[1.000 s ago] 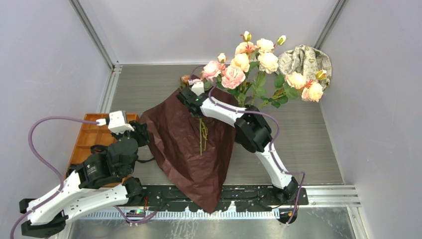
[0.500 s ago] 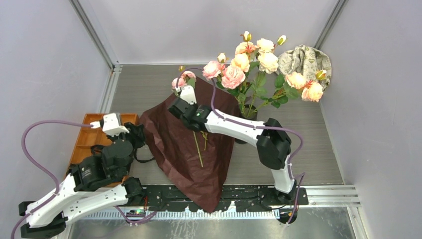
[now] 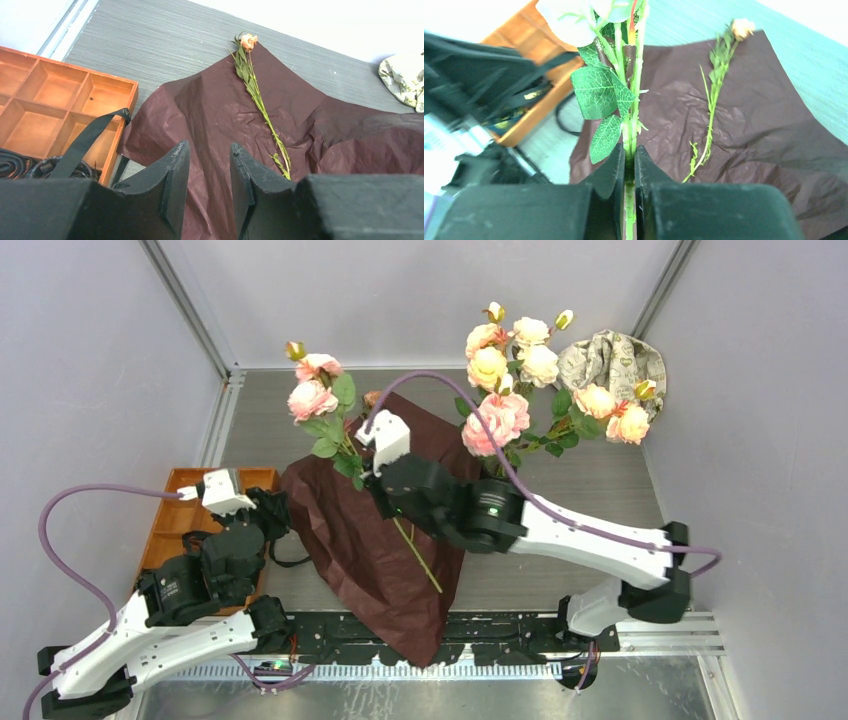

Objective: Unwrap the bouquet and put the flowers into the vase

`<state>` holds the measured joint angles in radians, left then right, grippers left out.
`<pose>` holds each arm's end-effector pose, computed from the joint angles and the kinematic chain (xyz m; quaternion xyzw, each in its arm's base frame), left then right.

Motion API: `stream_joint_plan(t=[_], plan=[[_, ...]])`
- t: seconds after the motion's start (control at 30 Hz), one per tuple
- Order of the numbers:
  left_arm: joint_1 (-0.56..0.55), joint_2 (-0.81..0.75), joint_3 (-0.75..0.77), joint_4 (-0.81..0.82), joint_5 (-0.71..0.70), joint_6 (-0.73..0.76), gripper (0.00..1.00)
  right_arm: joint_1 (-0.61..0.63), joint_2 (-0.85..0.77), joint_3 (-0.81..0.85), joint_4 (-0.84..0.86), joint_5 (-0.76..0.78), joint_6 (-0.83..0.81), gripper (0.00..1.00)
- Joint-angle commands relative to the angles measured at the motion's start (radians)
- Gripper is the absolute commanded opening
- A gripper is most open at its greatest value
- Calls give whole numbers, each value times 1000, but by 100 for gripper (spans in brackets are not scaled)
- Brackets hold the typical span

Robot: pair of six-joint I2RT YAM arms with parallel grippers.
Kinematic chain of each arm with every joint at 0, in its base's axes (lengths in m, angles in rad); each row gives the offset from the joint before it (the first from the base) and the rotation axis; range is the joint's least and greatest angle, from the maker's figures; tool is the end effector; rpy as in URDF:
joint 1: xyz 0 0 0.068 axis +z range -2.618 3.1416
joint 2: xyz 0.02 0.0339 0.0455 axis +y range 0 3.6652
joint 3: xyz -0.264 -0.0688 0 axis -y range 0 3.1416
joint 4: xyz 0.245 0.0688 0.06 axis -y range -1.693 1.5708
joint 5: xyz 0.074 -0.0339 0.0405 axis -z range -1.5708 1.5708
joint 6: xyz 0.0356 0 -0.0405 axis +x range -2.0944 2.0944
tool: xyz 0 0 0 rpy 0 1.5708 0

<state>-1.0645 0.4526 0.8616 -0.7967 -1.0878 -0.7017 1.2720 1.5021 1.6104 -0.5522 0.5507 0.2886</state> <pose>0.0602 -0.0436 0.3472 -0.1557 0.7507 -0.0961 0.6348 0.1159 0.3129 0.4182 -0.2561 0.7857 0.1982 0.5270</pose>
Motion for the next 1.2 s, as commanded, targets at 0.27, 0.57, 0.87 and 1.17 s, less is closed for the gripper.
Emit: stream_joint_plan(t=[0.27,0.57,0.87,1.17], plan=[[2,17,11,12,-11,-33,36,45,-478,-135,114,-195,-119,1],[3,68,11,42,4,-30,36,45,-688,-205,166,-436,-161,1],[3,125,10,90,37,-25,36,45,-694,-270,296,-66,-372,1],[2,170,6,105,58,-33,35,38,-592,-405,859,321,-780,1]])
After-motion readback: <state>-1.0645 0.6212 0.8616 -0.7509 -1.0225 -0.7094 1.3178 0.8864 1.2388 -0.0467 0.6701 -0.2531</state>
